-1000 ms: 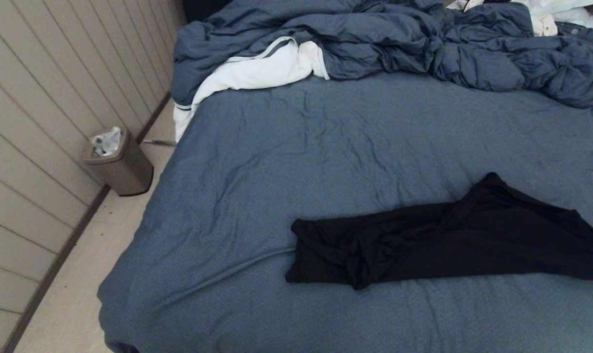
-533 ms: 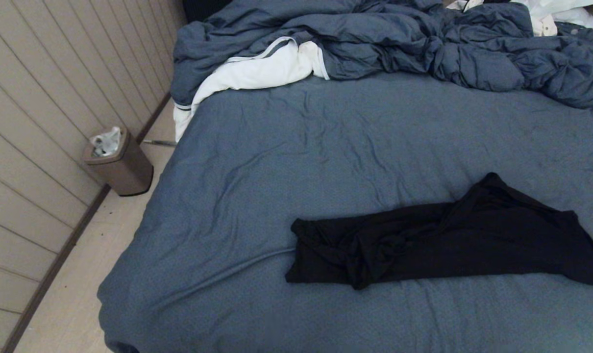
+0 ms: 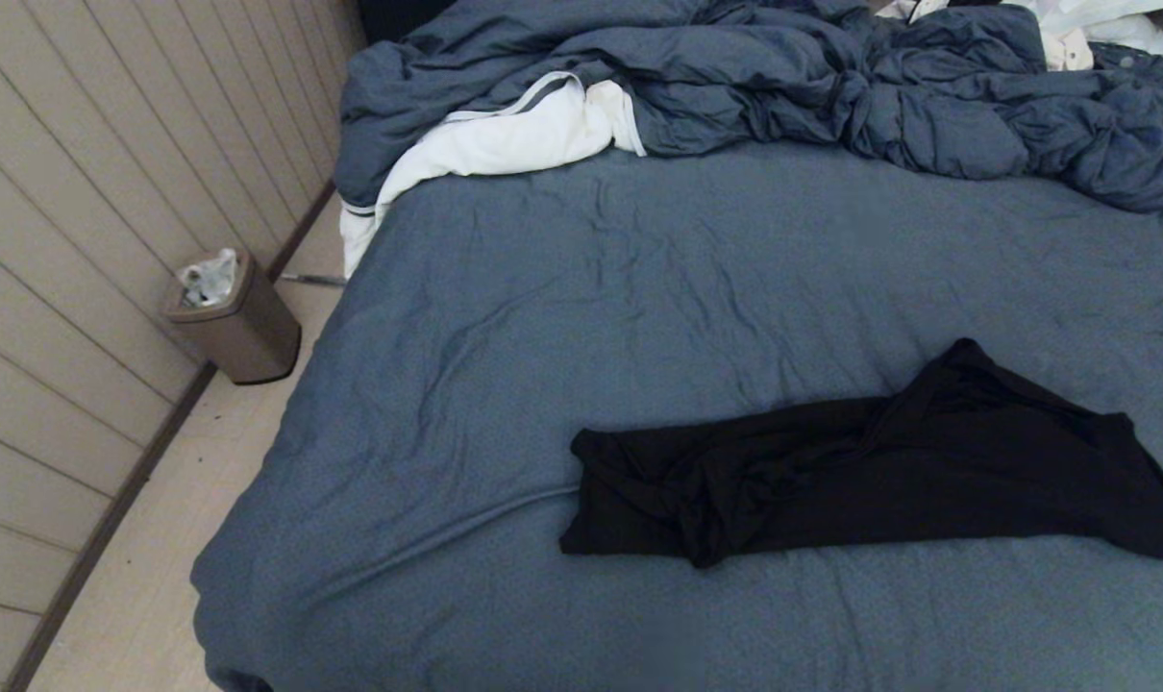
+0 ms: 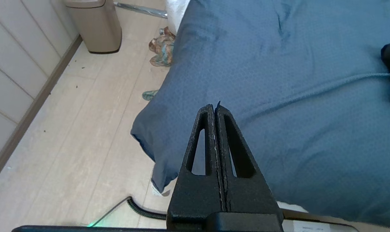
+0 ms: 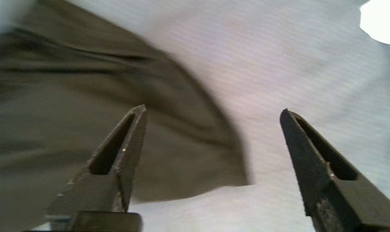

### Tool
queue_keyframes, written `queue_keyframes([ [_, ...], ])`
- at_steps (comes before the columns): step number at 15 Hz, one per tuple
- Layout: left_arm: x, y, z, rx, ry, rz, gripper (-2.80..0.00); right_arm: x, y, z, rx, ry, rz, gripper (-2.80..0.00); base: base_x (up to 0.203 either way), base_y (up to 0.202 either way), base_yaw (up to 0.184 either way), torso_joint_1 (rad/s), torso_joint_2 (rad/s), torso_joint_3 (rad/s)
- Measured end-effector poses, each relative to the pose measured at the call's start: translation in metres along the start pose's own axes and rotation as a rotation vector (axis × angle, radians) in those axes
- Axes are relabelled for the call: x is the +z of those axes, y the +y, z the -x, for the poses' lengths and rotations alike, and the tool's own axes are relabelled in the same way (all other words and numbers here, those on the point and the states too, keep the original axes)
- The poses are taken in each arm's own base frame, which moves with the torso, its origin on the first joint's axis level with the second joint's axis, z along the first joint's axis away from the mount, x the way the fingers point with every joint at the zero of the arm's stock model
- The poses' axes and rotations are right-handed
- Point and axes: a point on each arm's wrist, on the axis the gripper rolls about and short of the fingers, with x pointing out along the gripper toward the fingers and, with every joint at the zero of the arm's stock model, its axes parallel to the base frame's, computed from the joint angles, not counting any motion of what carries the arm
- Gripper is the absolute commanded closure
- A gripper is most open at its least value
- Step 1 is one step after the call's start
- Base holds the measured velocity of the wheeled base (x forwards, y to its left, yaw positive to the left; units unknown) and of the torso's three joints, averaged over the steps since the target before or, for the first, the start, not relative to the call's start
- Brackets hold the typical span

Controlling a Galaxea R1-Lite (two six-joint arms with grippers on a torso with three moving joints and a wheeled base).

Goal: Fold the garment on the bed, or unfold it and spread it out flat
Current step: Unford the black T-shirt

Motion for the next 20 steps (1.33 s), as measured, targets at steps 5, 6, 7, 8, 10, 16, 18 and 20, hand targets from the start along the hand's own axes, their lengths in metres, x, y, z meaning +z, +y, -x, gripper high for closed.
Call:
queue_keyframes([
  [5,0.000,0.000,0.000,0.000,0.000,0.006,0.00,0.027,0.070,0.041,0.351,0.121,-0.110,0.00,0.000,0.000,0.000,0.000,0.00,0.000],
  [6,0.000,0.000,0.000,0.000,0.000,0.005,0.00,0.028,0.083,0.044,0.395,0.142,-0.109,-2.80,0.000,0.000,0.000,0.000,0.00,0.000],
  [7,0.000,0.000,0.000,0.000,0.000,0.006,0.00,0.029,0.095,0.047,0.435,0.151,-0.099,-2.80,0.000,0.000,0.000,0.000,0.00,0.000],
  [8,0.000,0.000,0.000,-0.001,-0.001,0.003,0.00,0.029,0.104,0.049,0.465,0.157,-0.088,-2.80,0.000,0.000,0.000,0.000,0.00,0.000],
  [10,0.000,0.000,0.000,-0.001,0.000,-0.003,0.00,0.030,0.121,0.052,0.527,0.167,-0.079,-2.80,0.000,0.000,0.000,0.000,0.00,0.000],
  [16,0.000,0.000,0.000,0.010,0.006,-0.040,0.00,0.031,0.140,0.051,0.585,0.174,-0.055,-2.80,0.000,0.000,0.000,0.000,0.00,0.000],
  [18,0.008,0.000,0.003,0.020,0.003,-0.052,0.00,0.033,0.140,0.051,0.588,0.168,-0.047,-2.80,0.000,0.000,0.000,0.000,0.00,0.000],
  [20,0.044,-0.003,0.012,0.034,-0.052,-0.027,0.00,0.034,0.141,0.051,0.588,0.160,-0.038,0.00,0.000,0.000,0.000,0.000,0.00,0.000],
])
